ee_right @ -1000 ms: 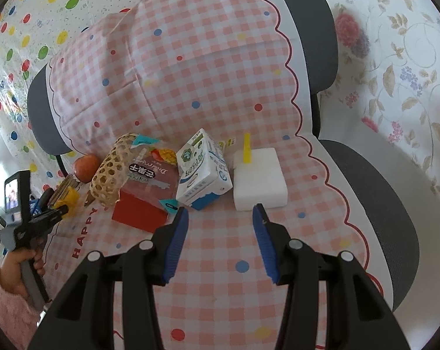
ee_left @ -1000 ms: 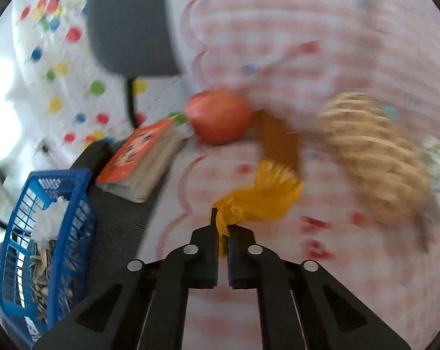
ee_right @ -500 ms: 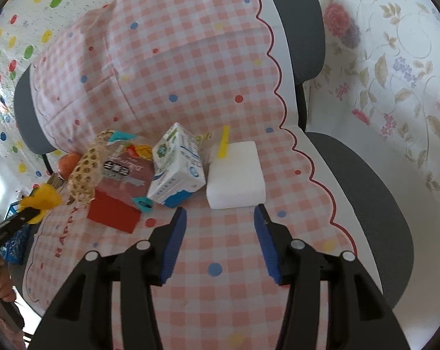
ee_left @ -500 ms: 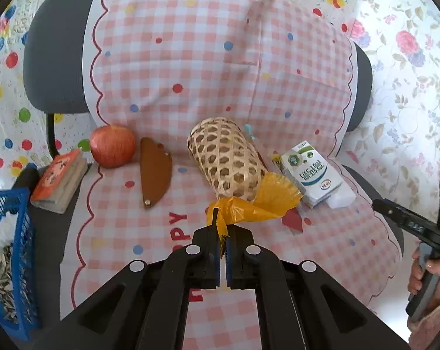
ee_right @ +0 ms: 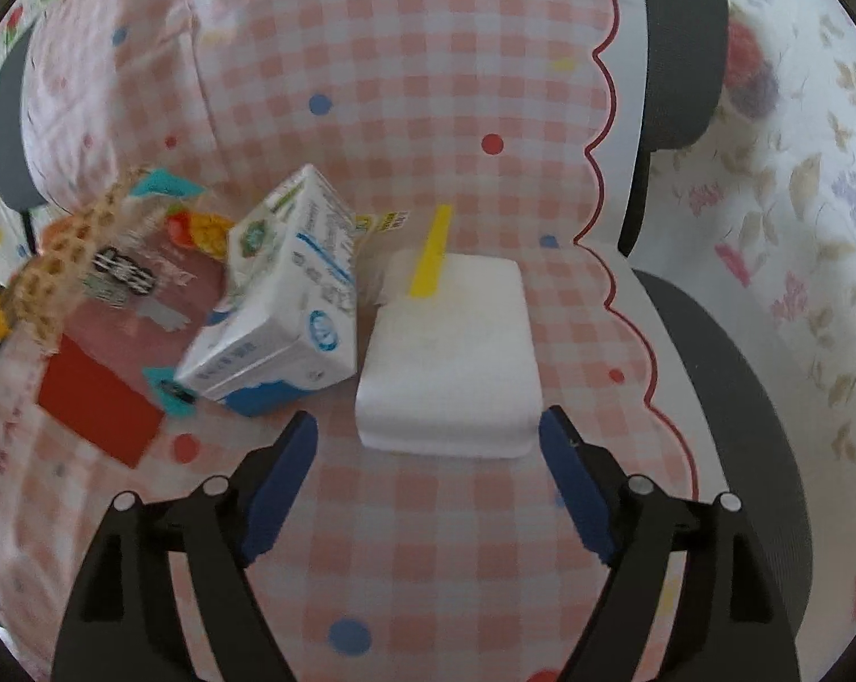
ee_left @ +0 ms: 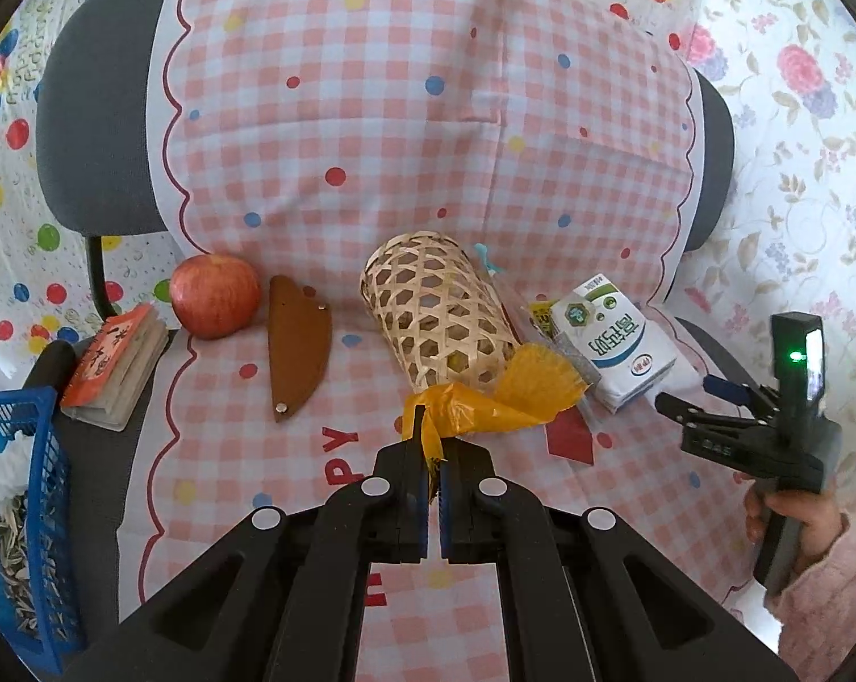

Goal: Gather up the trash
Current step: 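Grasp the white sponge block with the right tool while the left tool holds the wrapper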

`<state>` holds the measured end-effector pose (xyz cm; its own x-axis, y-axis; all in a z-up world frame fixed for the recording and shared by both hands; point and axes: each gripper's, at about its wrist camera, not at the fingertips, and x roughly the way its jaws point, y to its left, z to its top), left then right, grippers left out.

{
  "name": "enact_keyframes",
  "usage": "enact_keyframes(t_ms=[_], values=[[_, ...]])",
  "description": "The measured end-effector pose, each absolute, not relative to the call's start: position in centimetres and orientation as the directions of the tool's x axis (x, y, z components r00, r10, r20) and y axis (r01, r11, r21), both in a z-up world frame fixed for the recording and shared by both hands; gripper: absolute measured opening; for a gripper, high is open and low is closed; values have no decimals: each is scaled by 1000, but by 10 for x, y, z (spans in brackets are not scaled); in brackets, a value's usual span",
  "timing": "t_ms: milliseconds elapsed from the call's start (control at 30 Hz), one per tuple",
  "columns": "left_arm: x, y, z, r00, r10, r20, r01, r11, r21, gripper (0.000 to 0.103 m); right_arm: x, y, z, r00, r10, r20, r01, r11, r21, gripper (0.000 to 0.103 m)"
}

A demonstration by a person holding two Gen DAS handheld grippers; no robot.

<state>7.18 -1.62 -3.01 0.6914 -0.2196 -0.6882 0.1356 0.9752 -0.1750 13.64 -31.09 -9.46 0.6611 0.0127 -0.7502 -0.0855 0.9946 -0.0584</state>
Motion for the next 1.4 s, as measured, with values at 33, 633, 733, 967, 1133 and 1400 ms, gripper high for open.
enact_keyframes(t_ms=[33,633,733,967,1133,1400], values=[[70,-17,-30,692,-219,-688,137,975,-173,3,137,-312,-95,662,-9,-749,-68,995,-71,72],[43,-38,-26,689,-240,-684,177,971,-162,3,76,-350,-70,704,76,-706,-68,997,39,50],[51,-43,-22,702,-241,-670,186,970,-154,3,94,-349,-75,706,77,-704,-77,997,32,50],[69,-50,-27,696,-246,-675,188,969,-158,3,148,-347,-87,687,33,-726,-63,998,-14,50],[72,-55,-32,685,-245,-686,194,969,-153,3,170,-353,-97,654,40,-756,-23,999,33,25],[52,-59,-20,702,-272,-658,223,962,-160,3,124,-365,-67,701,3,-713,37,998,41,23]])
